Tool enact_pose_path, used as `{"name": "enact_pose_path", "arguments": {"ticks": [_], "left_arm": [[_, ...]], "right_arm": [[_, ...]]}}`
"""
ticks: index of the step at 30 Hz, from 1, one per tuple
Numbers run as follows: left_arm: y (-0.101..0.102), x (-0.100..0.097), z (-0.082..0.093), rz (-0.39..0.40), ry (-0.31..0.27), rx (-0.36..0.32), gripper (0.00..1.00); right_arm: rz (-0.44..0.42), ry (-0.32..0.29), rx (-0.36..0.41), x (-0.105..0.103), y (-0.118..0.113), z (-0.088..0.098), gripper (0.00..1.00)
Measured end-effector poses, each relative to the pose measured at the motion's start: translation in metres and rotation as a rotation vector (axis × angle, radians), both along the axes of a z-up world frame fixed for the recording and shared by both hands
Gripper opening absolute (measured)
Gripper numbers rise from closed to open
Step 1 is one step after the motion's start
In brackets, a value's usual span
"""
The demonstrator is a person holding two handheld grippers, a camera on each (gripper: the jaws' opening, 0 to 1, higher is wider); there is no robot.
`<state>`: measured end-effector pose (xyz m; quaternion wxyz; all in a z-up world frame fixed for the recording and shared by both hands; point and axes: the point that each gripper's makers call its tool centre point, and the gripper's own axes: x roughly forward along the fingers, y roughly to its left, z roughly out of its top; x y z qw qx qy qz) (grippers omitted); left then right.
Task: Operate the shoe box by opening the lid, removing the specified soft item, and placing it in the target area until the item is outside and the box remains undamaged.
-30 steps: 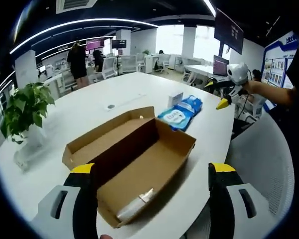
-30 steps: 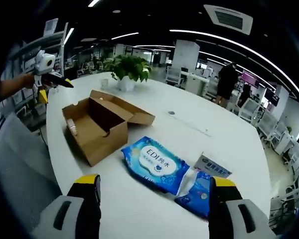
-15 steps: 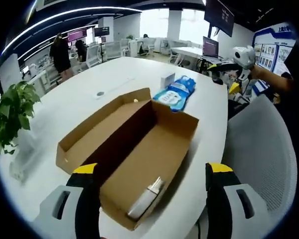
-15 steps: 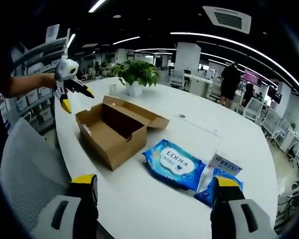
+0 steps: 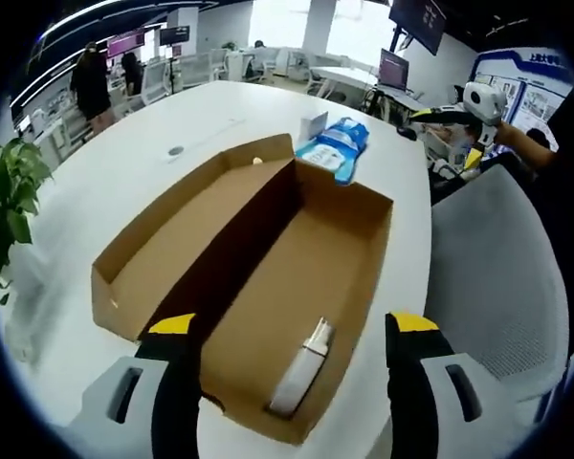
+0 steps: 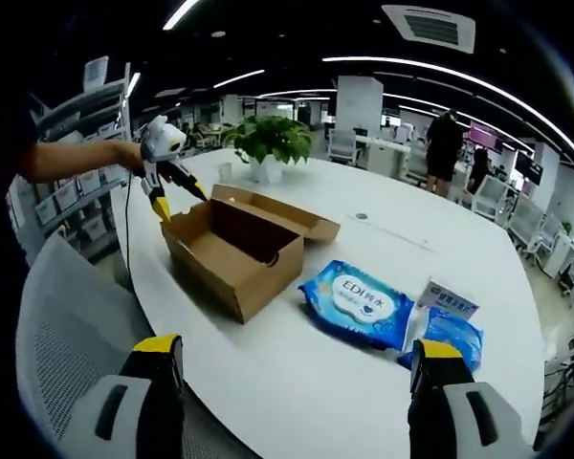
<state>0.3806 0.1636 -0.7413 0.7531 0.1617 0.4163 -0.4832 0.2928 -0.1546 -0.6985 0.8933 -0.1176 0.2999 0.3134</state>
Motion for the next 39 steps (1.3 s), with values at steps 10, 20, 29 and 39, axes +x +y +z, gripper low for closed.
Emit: {"name": "enact_pose_path", "arguments": {"ticks": [10,20,29,39], "left_arm": [[-0.004,0.002,-0.022,-0.146,0.087,0.055,0.80],[-0.005,0.009,-0.040,-0.225,0.120,0.110,0.73],[-0.003,-0.003,-0.060,-0.382,0.151,0.213,0.65],[0.000,-0.013,-0.079,-0.497,0.182,0.296,0.60]], "right_arm": [[-0.024,0.018,0.018,-0.005,0.002,-0.001,0.99],[-0.038,0.031,0.013,-0.011,-0.001,-0.004,0.99],[-0.052,0.035,0.019,-0.012,-0.002,-0.005,0.99],[-0.072,0.049,0.022,-0.017,-0.007,-0.009,0.99]]}}
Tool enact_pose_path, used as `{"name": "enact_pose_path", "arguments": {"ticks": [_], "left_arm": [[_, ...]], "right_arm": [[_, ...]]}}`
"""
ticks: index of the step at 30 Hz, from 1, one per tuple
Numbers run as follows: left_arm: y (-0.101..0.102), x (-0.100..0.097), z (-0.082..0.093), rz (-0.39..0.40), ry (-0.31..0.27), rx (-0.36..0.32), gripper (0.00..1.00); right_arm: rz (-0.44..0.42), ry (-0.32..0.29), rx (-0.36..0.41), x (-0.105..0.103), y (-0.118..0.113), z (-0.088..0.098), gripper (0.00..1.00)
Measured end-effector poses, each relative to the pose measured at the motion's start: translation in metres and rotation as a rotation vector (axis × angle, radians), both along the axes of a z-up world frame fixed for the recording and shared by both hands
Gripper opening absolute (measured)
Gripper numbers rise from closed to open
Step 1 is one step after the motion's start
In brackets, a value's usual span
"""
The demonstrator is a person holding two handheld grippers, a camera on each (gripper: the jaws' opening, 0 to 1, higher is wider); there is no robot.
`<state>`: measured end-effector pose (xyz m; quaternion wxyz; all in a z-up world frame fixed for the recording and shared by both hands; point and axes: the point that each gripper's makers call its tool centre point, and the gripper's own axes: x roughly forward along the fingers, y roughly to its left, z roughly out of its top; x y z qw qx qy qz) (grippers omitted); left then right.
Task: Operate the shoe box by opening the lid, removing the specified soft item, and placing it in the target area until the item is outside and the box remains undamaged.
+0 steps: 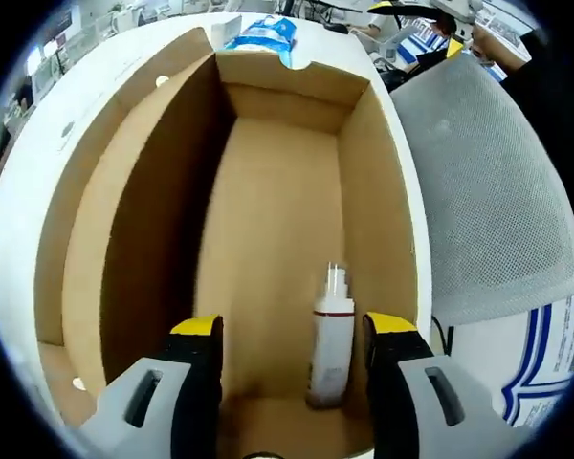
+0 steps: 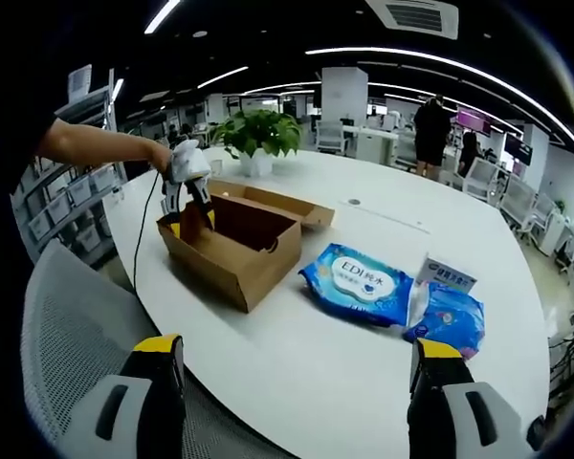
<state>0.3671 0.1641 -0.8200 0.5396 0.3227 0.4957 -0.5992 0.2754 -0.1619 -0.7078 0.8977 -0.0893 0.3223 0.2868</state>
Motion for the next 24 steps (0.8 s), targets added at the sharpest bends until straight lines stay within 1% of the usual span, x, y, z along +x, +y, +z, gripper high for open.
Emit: {"name": "enact_pose_path", "arguments": {"ticks": [3,7,9,12,18,21,24], "left_arm": [[0.001,-0.001,-0.005,-0.018,0.000,0.019,0.59],[0.005,-0.002,-0.012,-0.071,-0.019,0.050,0.56],[0.004,-0.005,-0.012,-0.071,-0.004,0.044,0.56],[0.004,-0.006,-0.013,-0.071,0.001,0.047,0.57],[0.004,-0.008,-0.011,-0.065,0.000,0.034,0.53],[0.007,-0.013,-0.010,-0.094,0.002,0.043,0.48],[0.008,-0.013,-0.009,-0.099,0.001,0.047,0.46]], "right_arm": [[-0.004,0.002,0.004,-0.001,-0.001,0.000,0.99],[-0.008,0.007,0.004,-0.001,-0.002,-0.001,0.98],[-0.007,0.004,0.003,0.000,-0.002,-0.001,0.98],[-0.008,0.004,0.003,0.002,-0.002,-0.001,0.98],[-0.002,0.001,0.006,0.004,0.001,0.000,0.98],[0.003,-0.001,0.007,0.005,0.003,0.001,0.98],[0.008,-0.001,0.007,0.005,0.004,0.001,0.98]]}}
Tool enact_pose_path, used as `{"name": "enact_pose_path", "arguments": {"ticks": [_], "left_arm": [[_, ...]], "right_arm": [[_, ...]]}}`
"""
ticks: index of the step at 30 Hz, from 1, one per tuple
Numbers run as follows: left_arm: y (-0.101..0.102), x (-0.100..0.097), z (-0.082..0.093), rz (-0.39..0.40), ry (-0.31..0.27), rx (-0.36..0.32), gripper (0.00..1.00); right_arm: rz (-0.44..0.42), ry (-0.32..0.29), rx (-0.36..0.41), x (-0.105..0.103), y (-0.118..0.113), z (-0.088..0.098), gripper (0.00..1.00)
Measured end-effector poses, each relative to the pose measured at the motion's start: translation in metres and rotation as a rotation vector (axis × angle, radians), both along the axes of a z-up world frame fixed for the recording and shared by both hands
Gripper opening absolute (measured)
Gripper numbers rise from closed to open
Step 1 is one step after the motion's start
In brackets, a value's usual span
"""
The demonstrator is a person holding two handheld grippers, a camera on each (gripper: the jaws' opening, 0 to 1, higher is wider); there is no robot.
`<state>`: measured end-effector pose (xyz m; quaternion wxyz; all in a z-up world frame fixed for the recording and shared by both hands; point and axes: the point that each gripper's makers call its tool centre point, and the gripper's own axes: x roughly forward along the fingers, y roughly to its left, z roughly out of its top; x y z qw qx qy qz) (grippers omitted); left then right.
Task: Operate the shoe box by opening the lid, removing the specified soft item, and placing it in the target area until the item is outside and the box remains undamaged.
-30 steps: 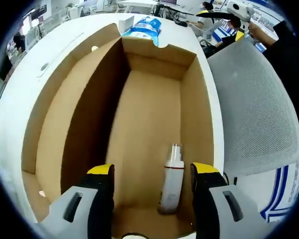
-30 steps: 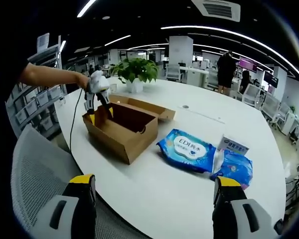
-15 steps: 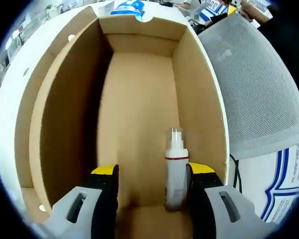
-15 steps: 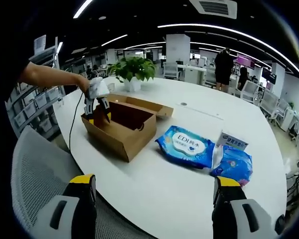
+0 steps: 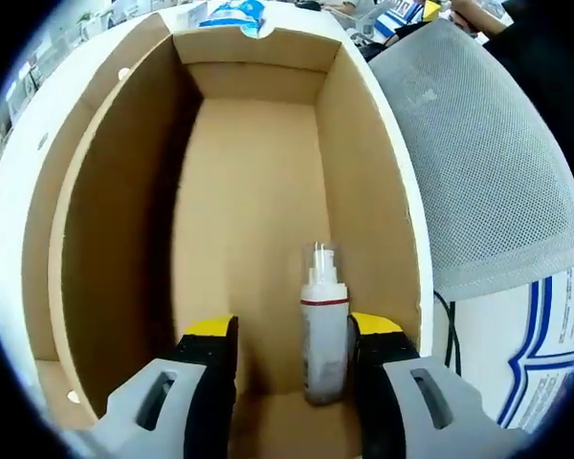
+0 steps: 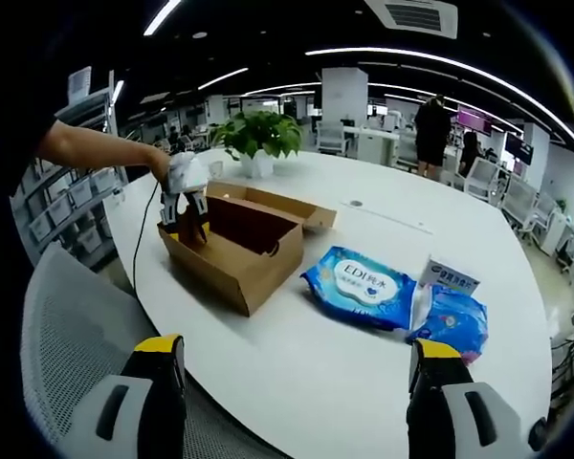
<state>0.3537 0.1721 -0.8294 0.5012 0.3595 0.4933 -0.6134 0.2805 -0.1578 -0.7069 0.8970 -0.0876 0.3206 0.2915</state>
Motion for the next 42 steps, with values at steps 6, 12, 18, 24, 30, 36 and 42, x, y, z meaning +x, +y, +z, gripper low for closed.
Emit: {"name": "enact_pose_path", "arguments": {"ticks": [6,12,18,24,30,36,42], "left_arm": [[0.006,-0.003,-0.002,-0.010,0.013,0.018,0.42],[0.013,-0.005,-0.013,-0.016,-0.005,0.047,0.42],[0.014,-0.006,-0.014,-0.037,-0.017,0.049,0.36],[0.014,-0.005,-0.016,-0.066,-0.047,0.050,0.24],[0.015,-0.005,-0.015,-0.086,-0.055,0.048,0.23],[0.013,-0.004,-0.014,-0.060,-0.061,0.046,0.21],[0.010,-0.003,-0.011,-0.045,-0.075,0.030,0.20]], "right_arm": [[-0.002,0.001,0.001,0.000,0.000,0.000,0.98],[-0.006,0.001,-0.002,0.001,-0.002,-0.001,0.98],[-0.013,-0.002,-0.004,0.001,-0.003,-0.001,0.98],[-0.012,-0.008,-0.001,0.002,-0.001,0.001,0.97],[-0.004,-0.005,0.000,0.002,0.002,0.000,0.97],[-0.004,-0.005,0.008,0.003,0.004,0.000,0.96],[0.000,-0.010,0.018,0.005,0.008,0.002,0.96]]}}
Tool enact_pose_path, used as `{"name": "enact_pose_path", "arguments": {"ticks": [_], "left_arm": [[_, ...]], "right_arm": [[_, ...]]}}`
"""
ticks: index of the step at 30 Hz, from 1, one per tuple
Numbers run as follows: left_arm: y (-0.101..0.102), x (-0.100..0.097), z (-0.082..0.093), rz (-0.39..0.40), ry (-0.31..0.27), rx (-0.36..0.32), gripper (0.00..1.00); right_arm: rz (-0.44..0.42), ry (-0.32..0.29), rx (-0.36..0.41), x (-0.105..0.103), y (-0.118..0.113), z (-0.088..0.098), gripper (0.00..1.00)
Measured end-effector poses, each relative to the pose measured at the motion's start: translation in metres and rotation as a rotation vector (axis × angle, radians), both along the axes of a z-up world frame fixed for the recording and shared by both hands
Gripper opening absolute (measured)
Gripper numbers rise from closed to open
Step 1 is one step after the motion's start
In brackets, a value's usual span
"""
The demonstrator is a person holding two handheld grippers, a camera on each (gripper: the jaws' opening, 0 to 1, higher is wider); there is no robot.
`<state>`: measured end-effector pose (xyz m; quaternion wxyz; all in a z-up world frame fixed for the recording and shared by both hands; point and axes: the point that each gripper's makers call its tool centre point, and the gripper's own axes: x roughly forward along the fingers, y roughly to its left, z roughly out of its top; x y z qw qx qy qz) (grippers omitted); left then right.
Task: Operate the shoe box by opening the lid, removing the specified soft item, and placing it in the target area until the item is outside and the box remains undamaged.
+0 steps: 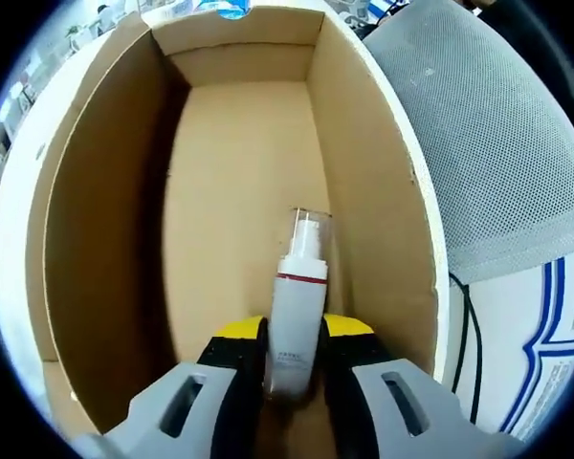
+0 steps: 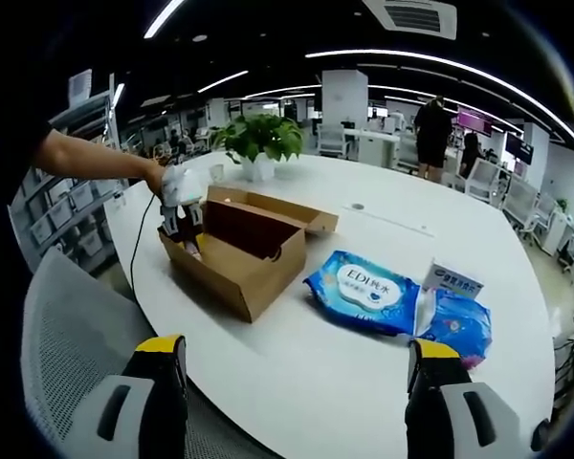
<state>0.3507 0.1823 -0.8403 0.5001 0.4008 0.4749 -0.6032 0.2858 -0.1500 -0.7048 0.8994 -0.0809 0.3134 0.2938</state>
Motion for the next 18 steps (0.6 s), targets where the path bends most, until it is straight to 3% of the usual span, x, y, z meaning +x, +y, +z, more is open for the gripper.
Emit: {"name": "enact_pose_path", "arguments": {"ticks": [10,18], "left_arm": [[-0.008,0.011,0.012,0.050,-0.054,-0.031,0.19],[-0.015,0.013,0.022,0.043,-0.094,-0.062,0.19]], "right_arm": [[0.007,-0.005,0.008,0.003,0.004,0.002,0.96],[0.004,-0.015,0.020,0.004,0.006,0.007,0.95]]}}
